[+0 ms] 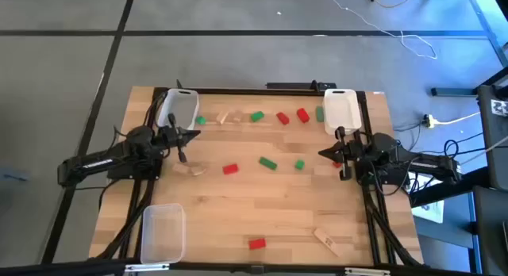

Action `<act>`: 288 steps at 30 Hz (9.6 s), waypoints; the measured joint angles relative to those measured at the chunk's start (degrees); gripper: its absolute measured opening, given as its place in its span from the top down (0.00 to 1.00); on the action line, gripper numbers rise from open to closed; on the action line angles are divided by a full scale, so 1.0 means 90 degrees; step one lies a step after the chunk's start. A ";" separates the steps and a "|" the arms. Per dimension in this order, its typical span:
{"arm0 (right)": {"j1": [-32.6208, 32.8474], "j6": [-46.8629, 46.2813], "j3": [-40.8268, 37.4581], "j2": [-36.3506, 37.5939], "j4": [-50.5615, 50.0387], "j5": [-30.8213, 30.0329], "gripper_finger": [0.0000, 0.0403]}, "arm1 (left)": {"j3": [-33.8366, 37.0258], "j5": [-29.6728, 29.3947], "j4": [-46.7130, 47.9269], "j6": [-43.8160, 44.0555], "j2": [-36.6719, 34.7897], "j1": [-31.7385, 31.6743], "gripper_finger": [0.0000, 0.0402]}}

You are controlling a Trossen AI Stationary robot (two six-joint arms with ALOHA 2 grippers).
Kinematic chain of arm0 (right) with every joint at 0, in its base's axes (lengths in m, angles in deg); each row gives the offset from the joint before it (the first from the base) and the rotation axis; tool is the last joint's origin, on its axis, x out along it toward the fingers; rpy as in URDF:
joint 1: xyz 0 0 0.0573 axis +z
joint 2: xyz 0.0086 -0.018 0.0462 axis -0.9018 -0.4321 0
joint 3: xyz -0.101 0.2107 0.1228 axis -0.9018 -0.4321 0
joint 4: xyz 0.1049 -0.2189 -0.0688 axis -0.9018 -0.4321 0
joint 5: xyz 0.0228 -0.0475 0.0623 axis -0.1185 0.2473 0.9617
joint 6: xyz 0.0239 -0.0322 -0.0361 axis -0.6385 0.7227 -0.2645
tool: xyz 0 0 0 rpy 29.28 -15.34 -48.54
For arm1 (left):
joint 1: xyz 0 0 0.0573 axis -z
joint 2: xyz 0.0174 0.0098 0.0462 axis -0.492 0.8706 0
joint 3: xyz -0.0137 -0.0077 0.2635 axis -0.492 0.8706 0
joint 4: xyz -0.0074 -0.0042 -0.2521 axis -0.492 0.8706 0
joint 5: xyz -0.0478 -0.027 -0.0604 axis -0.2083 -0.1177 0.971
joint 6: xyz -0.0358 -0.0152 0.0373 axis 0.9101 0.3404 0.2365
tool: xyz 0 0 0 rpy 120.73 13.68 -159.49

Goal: Sort & place blocks by color

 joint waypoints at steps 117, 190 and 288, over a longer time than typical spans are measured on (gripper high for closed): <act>-0.0001 -0.0147 0.0000 -0.0001 0.0000 -0.0005 0.99 | -0.7257 0.0246 0.8352 0.3459 0.6408 0.0000 0.91; 0.0001 -0.0142 -0.0001 -0.0001 0.0000 -0.0002 0.99 | -0.4053 0.0285 0.4809 0.4162 0.6623 0.2368 0.30; -0.0001 -0.1498 0.3027 -0.1948 -0.2202 -0.2753 0.99 | -0.6525 -0.0729 0.6946 0.6042 0.7645 -0.1495 0.70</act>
